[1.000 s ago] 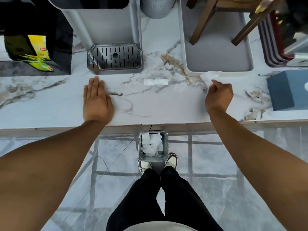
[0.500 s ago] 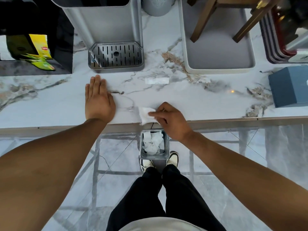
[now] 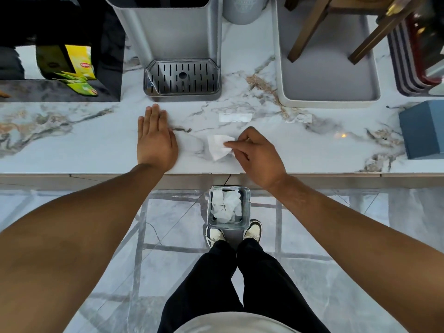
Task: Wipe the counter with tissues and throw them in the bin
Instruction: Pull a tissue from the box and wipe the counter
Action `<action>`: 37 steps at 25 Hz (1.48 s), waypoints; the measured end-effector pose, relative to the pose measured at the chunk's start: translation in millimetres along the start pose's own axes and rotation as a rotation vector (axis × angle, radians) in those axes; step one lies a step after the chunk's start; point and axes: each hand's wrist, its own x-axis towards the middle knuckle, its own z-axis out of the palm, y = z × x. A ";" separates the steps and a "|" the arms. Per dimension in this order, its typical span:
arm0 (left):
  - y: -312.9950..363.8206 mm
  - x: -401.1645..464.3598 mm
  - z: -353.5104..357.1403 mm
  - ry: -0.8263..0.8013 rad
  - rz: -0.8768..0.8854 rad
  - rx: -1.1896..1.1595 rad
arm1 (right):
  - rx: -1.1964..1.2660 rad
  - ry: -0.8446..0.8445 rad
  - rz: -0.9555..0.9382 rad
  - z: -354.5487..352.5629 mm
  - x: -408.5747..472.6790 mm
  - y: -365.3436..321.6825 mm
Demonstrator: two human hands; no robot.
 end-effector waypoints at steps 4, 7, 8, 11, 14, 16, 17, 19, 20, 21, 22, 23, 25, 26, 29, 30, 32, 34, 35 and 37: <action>1.2 1.7 -4.6 -0.027 -0.007 0.003 | -0.154 -0.063 -0.046 -4.3 15.7 7.6; 2.9 2.8 -14.8 -0.051 -0.012 -0.038 | -0.199 -0.151 -0.062 -4.0 19.4 10.8; 4.5 1.4 -17.9 -0.050 -0.010 -0.056 | -0.205 -0.157 -0.069 -4.2 18.6 10.6; 15.4 -8.9 -23.1 -0.012 0.009 -0.114 | -0.171 -0.114 -0.088 -9.8 13.8 9.3; 35.5 -23.1 -27.0 0.050 -0.078 -0.223 | -0.117 0.027 -0.007 -24.1 9.7 14.4; 51.5 -31.5 -29.2 0.091 -0.122 -0.289 | -0.106 0.139 0.149 -34.8 6.7 24.2; 59.9 -35.5 -29.9 0.097 -0.139 -0.341 | -0.103 0.170 0.243 -39.2 3.9 29.9; 75.8 -40.6 -30.4 0.077 -0.215 -0.450 | -0.087 0.172 0.418 -43.9 -2.3 38.5; 82.6 -41.7 -29.9 0.053 -0.271 -0.487 | -0.086 0.151 0.488 -44.1 -5.2 40.8; 88.1 -41.9 -28.5 0.024 -0.330 -0.514 | -0.095 0.124 0.542 -43.3 -7.6 42.1; 92.8 -41.9 -26.3 -0.005 -0.379 -0.530 | -0.110 0.095 0.583 -41.8 -9.2 42.3; 97.0 -42.1 -23.9 -0.028 -0.407 -0.529 | -0.123 0.075 0.611 -39.5 -10.6 41.8; 104.0 -43.1 -19.4 -0.035 -0.395 -0.502 | -0.144 0.056 0.636 -35.7 -10.9 40.4; 106.7 -43.8 -17.4 -0.031 -0.372 -0.487 | -0.146 0.049 0.640 -34.9 -10.4 40.1; 109.6 -46.9 -12.1 -0.035 -0.325 -0.441 | -0.124 0.045 0.645 -33.3 -10.3 40.1; 109.7 -47.5 -10.6 -0.033 -0.326 -0.436 | -0.123 0.045 0.645 -32.8 -10.4 40.0; 110.3 -48.6 -7.8 -0.024 -0.329 -0.435 | -0.103 0.052 0.670 -31.5 -10.0 39.3; 111.4 -49.2 -5.2 -0.021 -0.324 -0.422 | -0.070 0.077 0.728 -29.5 -9.3 38.2; 111.5 -48.8 -4.1 -0.020 -0.329 -0.418 | -0.055 0.094 0.754 -28.5 -9.2 37.5; 110.0 -49.6 -2.2 -0.021 -0.344 -0.420 | -0.025 0.119 0.783 -27.5 -11.0 36.5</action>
